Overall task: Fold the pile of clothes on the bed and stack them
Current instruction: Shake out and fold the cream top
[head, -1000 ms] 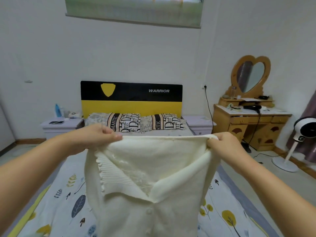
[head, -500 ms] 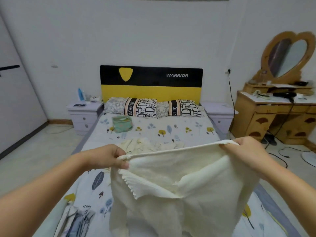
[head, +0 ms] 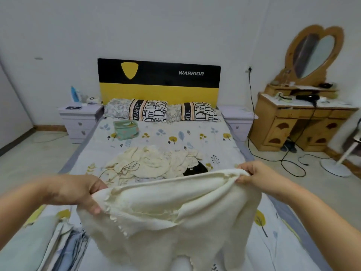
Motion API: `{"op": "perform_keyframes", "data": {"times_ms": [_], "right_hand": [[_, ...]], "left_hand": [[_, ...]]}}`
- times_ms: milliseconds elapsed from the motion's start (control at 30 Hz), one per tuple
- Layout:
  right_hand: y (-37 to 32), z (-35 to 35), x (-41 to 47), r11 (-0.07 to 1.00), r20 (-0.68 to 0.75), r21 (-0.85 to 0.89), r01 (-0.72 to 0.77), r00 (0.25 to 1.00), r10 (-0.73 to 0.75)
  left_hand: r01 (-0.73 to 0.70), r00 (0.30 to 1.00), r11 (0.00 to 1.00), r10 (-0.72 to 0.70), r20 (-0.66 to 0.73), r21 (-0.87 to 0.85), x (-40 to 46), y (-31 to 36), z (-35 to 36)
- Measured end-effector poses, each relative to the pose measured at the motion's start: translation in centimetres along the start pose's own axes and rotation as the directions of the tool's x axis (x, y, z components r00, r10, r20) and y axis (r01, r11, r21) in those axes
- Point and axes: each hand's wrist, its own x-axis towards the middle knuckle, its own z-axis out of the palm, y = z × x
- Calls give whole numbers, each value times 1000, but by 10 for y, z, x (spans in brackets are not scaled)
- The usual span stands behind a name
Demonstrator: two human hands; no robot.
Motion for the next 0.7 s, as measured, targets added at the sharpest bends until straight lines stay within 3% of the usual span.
{"op": "perform_keyframes", "data": {"times_ms": [33,100,200,267,367,467,567,700], "right_hand": [[1,5,-2,1000,-45,25,10,999,-8],[1,16,-7,999,-131,28,30,991,-27],[-2,32,-22,998,-279,-30,56,958,-62],[-6,43,-38,994,-395,-92,63,914,-95],[-15,57,-67,980,-535,-201,15,836,-122],[-25,68,-93,951,-594,-304,-59,792,-141],[-38,72,-116,936,-631,-339,-93,761,-153],[-51,68,-141,911,-649,-395,-119,738,-186]], "left_hand": [[12,999,999,-11,-34,35,-2,-2,3],[22,973,999,-11,-230,45,-5,-5,11],[-40,883,999,50,-466,32,-12,-12,26],[-88,775,996,84,-627,25,-19,-15,40],[-72,559,991,131,-819,110,-34,-16,60],[-67,407,983,184,-895,172,-52,-12,74],[-76,298,976,217,-930,203,-72,-1,82],[-47,267,964,265,-927,262,-95,19,85]]}}
